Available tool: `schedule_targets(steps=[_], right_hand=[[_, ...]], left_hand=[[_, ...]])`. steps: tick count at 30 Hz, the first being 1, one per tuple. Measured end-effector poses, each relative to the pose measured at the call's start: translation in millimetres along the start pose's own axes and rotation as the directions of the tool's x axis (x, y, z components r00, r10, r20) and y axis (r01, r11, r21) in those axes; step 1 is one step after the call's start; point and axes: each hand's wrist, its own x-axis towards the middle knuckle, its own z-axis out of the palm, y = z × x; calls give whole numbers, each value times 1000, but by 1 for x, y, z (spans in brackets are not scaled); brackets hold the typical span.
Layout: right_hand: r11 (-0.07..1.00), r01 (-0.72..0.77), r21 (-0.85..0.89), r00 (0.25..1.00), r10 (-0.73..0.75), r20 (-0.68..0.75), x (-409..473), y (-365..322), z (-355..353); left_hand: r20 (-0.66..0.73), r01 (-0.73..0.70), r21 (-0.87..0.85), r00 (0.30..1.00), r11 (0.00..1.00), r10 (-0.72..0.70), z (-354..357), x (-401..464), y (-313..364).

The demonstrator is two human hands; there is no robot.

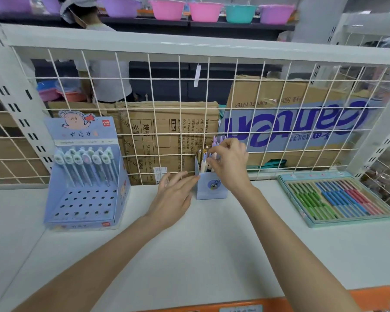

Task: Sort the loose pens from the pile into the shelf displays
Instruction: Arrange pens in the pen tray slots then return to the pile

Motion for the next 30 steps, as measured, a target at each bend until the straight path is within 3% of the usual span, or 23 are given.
schedule_targets(steps=[4,6,10,13,16,19,23,26,30], right_hand=[[958,51,283,928,59,-367,-22,-12,0],[927,85,364,920,67,-386,-36,-23,5],[905,187,383,978,-136,-158,-59,-58,34],[899,258,353,956,-290,41,-74,-96,60],[908,293,299,840,-394,374,-91,-144,77],[881,418,220,687,-465,559,-113,-192,96],[813,506,287,539,-559,630,-144,-257,120],[749,559,356,470,-640,608,-160,-301,136],[717,577,392,434,-675,597,-174,-361,161]], left_hand=[[-12,110,-42,994,993,-111,-12,-14,-3],[-33,154,-37,987,987,-155,-22,-26,-7],[-55,322,-37,945,946,-323,-49,-61,-24],[-119,471,55,878,880,-463,-77,-103,-40],[-164,588,246,809,771,-565,-108,-161,-55],[-189,708,405,684,578,-705,-141,-221,-61],[-214,823,455,472,340,-855,-181,-289,-70],[-258,861,414,423,297,-868,-205,-329,-76],[-307,918,323,332,230,-892,-239,-367,-91]])
